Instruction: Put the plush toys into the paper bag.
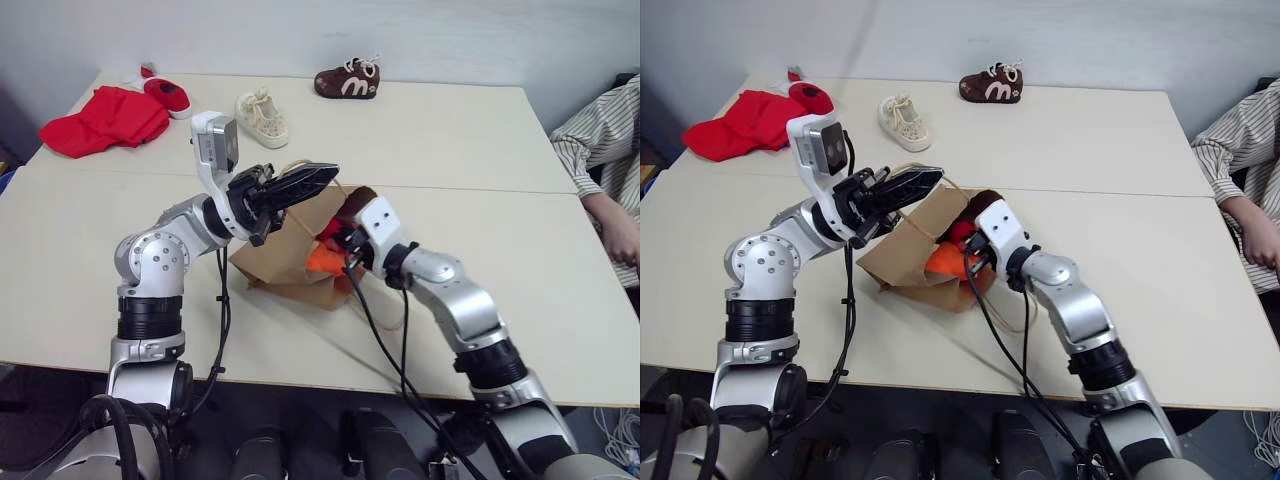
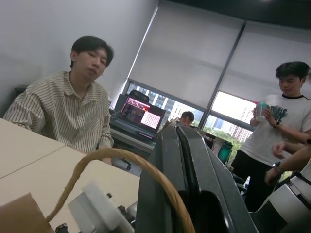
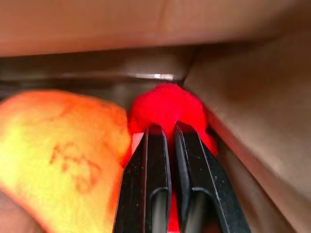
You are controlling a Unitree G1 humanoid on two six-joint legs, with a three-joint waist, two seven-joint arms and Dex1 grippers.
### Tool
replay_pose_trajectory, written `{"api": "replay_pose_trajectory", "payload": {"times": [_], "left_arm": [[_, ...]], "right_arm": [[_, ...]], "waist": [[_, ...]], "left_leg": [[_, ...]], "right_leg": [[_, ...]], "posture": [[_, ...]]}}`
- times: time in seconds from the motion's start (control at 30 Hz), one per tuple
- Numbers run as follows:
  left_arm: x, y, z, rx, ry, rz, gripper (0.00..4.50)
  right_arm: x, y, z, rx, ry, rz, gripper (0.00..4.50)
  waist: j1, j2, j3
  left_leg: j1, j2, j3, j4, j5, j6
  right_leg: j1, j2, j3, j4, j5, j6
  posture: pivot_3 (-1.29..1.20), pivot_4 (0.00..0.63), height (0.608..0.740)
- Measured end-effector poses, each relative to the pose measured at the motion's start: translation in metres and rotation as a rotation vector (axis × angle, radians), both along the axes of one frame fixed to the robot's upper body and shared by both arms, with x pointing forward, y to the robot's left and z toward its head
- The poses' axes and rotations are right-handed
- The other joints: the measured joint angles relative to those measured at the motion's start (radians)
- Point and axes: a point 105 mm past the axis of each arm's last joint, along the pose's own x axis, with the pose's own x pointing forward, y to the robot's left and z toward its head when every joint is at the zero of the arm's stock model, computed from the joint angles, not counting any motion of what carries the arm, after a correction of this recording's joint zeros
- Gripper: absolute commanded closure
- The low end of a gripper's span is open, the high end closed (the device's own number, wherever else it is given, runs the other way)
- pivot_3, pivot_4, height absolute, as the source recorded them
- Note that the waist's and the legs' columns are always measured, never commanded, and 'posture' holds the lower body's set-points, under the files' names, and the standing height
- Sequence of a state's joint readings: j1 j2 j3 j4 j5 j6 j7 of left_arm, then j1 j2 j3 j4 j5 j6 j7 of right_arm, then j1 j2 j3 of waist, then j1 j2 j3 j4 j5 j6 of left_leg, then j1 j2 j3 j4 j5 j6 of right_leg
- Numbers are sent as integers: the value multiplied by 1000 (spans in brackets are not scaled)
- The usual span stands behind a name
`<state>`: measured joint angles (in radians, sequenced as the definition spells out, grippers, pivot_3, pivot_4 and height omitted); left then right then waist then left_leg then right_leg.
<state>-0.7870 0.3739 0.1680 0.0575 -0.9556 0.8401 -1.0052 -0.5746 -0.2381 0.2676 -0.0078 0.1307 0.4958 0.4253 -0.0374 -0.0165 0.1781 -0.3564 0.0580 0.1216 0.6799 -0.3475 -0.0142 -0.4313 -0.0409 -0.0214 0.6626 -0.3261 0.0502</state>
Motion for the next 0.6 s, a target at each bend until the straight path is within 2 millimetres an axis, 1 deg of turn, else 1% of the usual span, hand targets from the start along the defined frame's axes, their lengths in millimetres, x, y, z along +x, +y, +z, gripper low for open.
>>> {"api": "replay_pose_trajectory", "payload": {"times": [0.07, 0.13, 0.2, 0.27, 0.3, 0.37, 0.43, 0.47, 0.57, 0.6], "left_arm": [[1, -1, 4, -5, -8, -9, 4500], [3, 1, 9, -15, -15, -7, 4500], [3, 2, 8, -17, -12, -4, 4500], [4, 2, 8, -19, -12, -2, 4500], [4, 2, 9, -20, -13, -2, 4500], [4, 2, 9, -23, -14, 0, 4500], [5, 4, 9, -29, -16, 11, 4500], [5, 4, 9, -30, -15, 14, 4500], [5, 6, 8, -33, -11, 27, 4500], [6, 6, 8, -33, -10, 32, 4500]], "right_arm": [[-2, 7, -1, 13, -11, 15, 3425], [-6, 12, -1, 26, -11, 51, 2731], [-11, 13, 0, 50, -2, 95, 2017], [-19, 13, 9, 111, 10, 165, 1332], [-24, 10, 17, 157, 23, 211, 970], [-33, 0, 31, 211, 38, 279, 368], [-45, -17, 39, 237, 90, 342, 368], [-53, -26, 39, 251, 127, 378, 368], [-80, -56, 25, 274, 273, 449, 368], [-86, -66, 22, 290, 314, 444, 368]], "waist": [[-1, 0, 0], [-2, 0, 0], [-1, 0, 0], [1, 0, 0], [1, 0, 0], [4, 0, 0], [10, 0, 0], [12, 0, 0], [13, -1, 0], [13, -1, 0]], "left_leg": [[0, 0, 0, 0, 0, 0], [0, 0, 0, 0, 0, 0], [0, 0, 0, 0, 0, 0], [0, 0, 0, 0, 0, 0], [0, 0, 0, 0, 0, 0], [0, 0, -1, 0, 0, 1], [0, 0, -2, 0, -1, 1], [0, 0, -2, 0, -1, 2], [-1, -1, -2, 0, -2, 4], [-1, -1, -2, 0, -3, 4]], "right_leg": [[0, 0, 0, 0, 0, 0], [0, 0, 0, 0, 0, 0], [0, 0, 0, 0, 0, 0], [0, 0, 0, 0, 0, 0], [0, 0, 0, 0, 0, 0], [0, 0, 0, 0, 0, 0], [1, -1, -2, -1, 0, 0], [2, -1, -2, -2, 0, 0], [2, -1, -2, -3, 0, 0], [2, -1, -2, -3, 0, 1]], "posture": [[0, 150, 740], [0, 150, 740], [0, 150, 740], [0, 150, 740], [0, 150, 740], [0, 150, 740], [0, 150, 740], [0, 150, 740], [0, 150, 740], [0, 150, 740]]}}
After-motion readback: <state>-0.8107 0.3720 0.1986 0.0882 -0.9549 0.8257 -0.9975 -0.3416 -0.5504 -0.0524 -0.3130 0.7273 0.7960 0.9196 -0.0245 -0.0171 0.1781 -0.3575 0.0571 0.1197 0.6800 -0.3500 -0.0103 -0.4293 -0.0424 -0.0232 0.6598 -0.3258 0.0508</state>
